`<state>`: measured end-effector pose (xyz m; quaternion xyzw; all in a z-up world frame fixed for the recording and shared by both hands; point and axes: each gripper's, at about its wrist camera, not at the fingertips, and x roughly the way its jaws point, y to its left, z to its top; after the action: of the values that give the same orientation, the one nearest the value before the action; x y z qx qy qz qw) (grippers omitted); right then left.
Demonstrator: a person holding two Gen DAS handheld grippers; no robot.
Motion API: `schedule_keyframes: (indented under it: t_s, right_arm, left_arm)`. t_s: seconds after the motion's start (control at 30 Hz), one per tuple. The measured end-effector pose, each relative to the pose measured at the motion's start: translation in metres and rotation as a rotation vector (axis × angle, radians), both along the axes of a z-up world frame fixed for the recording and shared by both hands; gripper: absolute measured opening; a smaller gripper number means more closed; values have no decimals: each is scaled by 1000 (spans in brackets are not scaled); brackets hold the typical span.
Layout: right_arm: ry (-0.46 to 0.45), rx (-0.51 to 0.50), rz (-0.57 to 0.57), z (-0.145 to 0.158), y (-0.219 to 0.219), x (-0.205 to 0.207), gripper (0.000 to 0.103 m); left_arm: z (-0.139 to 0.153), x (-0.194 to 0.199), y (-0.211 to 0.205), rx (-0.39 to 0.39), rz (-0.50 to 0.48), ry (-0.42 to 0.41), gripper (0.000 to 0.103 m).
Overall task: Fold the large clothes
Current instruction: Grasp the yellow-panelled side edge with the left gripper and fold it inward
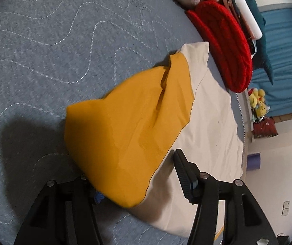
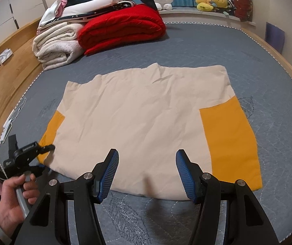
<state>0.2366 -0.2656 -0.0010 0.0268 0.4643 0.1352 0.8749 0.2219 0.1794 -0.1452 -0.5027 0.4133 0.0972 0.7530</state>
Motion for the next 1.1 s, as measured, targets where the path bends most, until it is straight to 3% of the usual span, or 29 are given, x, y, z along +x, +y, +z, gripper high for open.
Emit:
schedule_keyframes:
  t_s: [0.07, 0.13, 0.2, 0.3, 0.37, 0.5, 0.57, 0.73, 0.9, 1.0, 1.1]
  right_arm:
    - [3, 7, 6, -2, 2, 0, 59]
    - [4, 17, 18, -4, 6, 1, 59]
    - [-5, 19, 35, -5, 12, 1, 59]
    - [-21, 22, 71, -7, 24, 0, 59]
    - [-25, 30, 94, -9, 32, -2, 57]
    - [-26, 46, 127, -14, 46, -1, 43]
    - [-13, 60, 140, -20, 53, 1, 34]
    - [57, 77, 181, -45, 72, 17, 24]
    - [158, 126, 264, -79, 101, 32, 20]
    - [194, 121, 331, -96, 126, 35, 20]
    - [237, 39, 355, -117, 149, 42, 19]
  left_arm:
    - [-1, 3, 1, -2, 11, -18, 55]
    - [-1, 7, 1, -3, 15, -30, 45]
    - [-3, 9, 1, -18, 6, -43, 26]
    - [2, 7, 3, -45, 0, -65, 14]
    - [14, 8, 2, -19, -17, -82, 12]
    - [37, 6, 0, 33, -39, -86, 9]
    - [45, 3, 1, 36, -33, -95, 9]
    - [72, -9, 16, 95, -18, -127, 8]
    - [101, -20, 35, 210, -41, -107, 7]
    - [122, -23, 26, 340, -138, -113, 7]
    - [134, -17, 3, 477, -230, -102, 7]
